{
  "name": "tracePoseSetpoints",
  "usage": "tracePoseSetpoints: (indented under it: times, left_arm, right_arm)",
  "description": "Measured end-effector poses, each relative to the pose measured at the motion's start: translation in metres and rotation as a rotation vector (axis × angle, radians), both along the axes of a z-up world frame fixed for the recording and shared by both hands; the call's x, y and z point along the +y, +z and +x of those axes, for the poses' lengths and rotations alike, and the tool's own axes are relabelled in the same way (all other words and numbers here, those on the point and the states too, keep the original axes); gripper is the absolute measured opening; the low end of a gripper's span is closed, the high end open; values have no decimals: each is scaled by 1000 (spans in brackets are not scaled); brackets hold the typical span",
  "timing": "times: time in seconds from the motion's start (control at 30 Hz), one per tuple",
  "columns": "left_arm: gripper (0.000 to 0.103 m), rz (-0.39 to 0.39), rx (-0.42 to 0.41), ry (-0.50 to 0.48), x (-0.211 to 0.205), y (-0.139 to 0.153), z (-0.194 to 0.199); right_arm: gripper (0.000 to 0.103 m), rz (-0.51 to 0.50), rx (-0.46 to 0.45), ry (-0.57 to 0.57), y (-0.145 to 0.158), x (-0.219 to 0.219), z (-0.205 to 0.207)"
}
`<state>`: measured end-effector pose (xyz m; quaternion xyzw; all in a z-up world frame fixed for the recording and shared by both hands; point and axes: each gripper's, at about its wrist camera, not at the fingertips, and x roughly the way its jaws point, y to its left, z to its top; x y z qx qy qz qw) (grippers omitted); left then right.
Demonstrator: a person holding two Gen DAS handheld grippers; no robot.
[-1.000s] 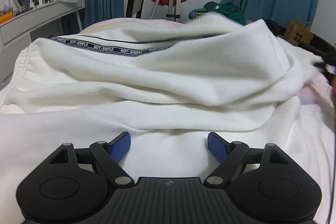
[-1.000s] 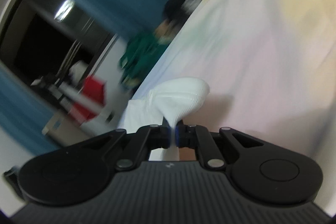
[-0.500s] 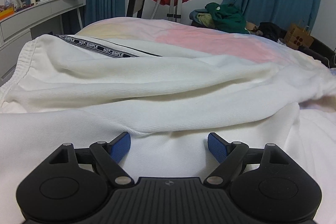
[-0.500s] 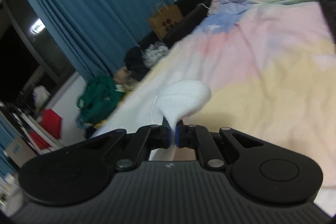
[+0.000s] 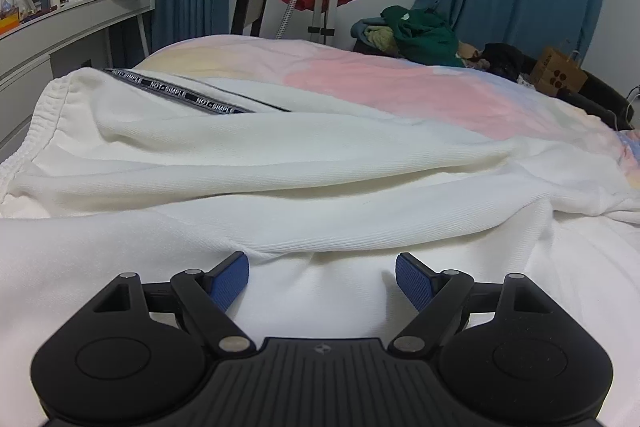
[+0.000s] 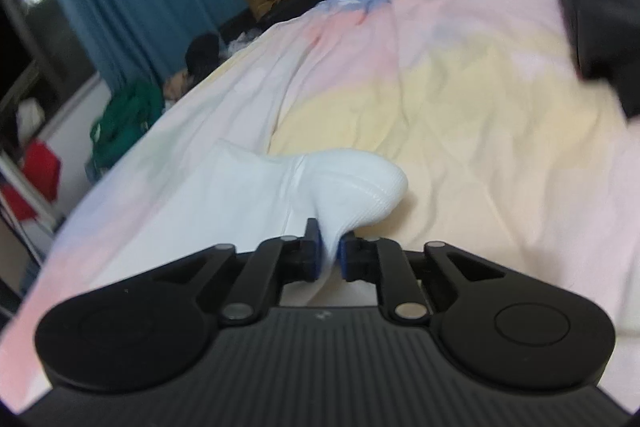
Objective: Fold clothes
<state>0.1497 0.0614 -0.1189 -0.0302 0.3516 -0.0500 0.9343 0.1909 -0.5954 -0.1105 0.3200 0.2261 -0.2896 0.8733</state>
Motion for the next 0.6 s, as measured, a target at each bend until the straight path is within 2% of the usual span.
tracePoseSetpoints:
  times: [0.03, 0.1, 0.13, 0.27, 0.4, 0.53, 0.6]
  left_arm:
    - [82, 0, -3, -4, 0, 1, -2]
    - [82, 1, -9, -12, -1, 3, -5]
    - [82, 3, -11, -14, 0, 4, -6]
    - [82, -6, -26, -23, 1, 9, -12]
    - [82, 19, -46, -32, -4, 11, -15]
    - [81, 27, -45, -39, -6, 11, -16]
    - [81, 21, -46, -39, -5, 12, -16]
  right_arm:
    - [23, -6, 7, 4, 6, 2, -2]
    - [37, 12, -1, 12, 13, 6, -9]
    - [39, 29, -11, 14, 17, 8, -15]
    - [40, 80, -53, 2, 28, 35, -33]
    - [40, 185, -40, -7, 32, 78, -36]
    - [40, 286, 0, 49, 42, 133, -34]
    - [40, 339, -31, 70, 47, 158, -42]
